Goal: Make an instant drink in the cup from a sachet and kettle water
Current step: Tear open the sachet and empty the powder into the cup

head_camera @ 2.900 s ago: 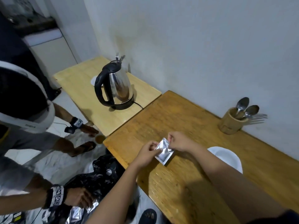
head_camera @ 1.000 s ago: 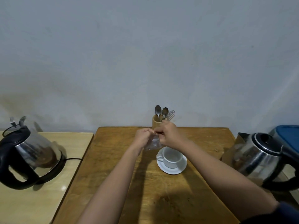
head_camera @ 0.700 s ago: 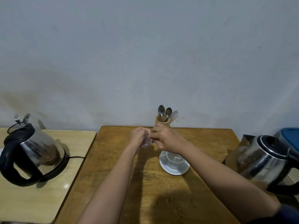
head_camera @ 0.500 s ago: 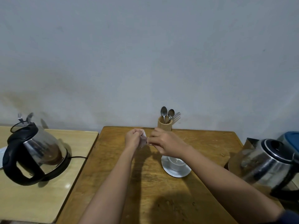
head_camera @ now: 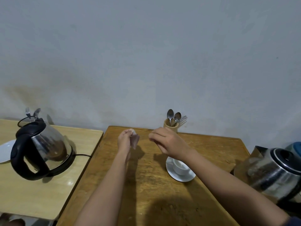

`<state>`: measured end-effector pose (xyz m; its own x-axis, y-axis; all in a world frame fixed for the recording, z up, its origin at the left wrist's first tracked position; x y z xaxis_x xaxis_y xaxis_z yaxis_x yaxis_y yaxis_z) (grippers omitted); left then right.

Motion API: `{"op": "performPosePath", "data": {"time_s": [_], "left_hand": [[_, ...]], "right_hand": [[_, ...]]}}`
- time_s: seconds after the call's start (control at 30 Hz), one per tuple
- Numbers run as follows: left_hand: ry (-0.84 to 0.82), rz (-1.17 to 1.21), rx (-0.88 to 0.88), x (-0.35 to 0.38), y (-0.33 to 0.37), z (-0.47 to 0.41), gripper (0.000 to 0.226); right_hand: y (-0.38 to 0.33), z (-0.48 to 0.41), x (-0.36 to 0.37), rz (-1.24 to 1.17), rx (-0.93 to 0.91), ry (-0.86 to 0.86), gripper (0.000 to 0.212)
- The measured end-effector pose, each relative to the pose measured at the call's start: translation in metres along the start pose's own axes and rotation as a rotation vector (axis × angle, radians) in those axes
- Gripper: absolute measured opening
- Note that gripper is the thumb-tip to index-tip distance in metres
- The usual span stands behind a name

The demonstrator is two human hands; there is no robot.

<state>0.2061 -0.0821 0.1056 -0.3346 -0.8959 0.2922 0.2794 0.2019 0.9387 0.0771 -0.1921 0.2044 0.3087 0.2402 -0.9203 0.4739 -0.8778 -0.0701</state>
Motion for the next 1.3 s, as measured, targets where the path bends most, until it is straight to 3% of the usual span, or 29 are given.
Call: {"op": "performPosePath", "data": {"time_s": [0.1,0.27,0.4,0.57,0.77,0.97,1.17,1.3], "left_hand": [[-0.002,0.012,0.025,-0.012,0.001,-0.006,0.025],[-0.032,0.021,0.086,-0.021,0.007,-0.005,0.022],[-0.041,-0.003,0.145,-0.034,0.008,-0.001,0.012],[-0.007,-0.029,0.149,-0.055,0.002,0.011,0.011],[0.009,-0.005,0.054,-0.069,-0.020,0.023,0.007],[0.043,0.059,0.044,-0.058,-0.024,0.028,0.009],[-0.014,0.092,0.040,-0.015,-0.019,0.015,0.011],[-0.067,0.109,0.059,0.035,-0.017,0.008,0.006]], "right_hand": [[0.003,-0.002,0.001,-0.110,0.071,-0.053,0.010],[0.020,0.007,0.040,-0.517,0.377,-0.178,0.007],[0.031,0.029,0.100,-0.804,0.672,-0.250,0.021],[0.014,0.045,0.170,-0.931,0.826,-0.497,0.022],[-0.002,0.053,0.226,-0.833,0.841,-0.754,0.033],[-0.005,0.059,0.227,-0.883,0.856,-0.747,0.028],[0.013,0.045,0.160,-1.327,0.879,-0.339,0.023],[0.034,0.047,0.123,-1.431,0.899,-0.123,0.028]]}}
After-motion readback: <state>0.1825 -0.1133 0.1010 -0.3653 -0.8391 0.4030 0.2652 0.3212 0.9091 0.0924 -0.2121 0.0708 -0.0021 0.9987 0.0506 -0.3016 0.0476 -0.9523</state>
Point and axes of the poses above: each hand's wrist, its own z-axis away from the middle knuckle, its own x-axis out of the palm, y = z × x, the point moved 6 cm from there along -z, towards the middle knuckle, and after that the axes turned 15 degrees about -y, right-handed, at the moved point
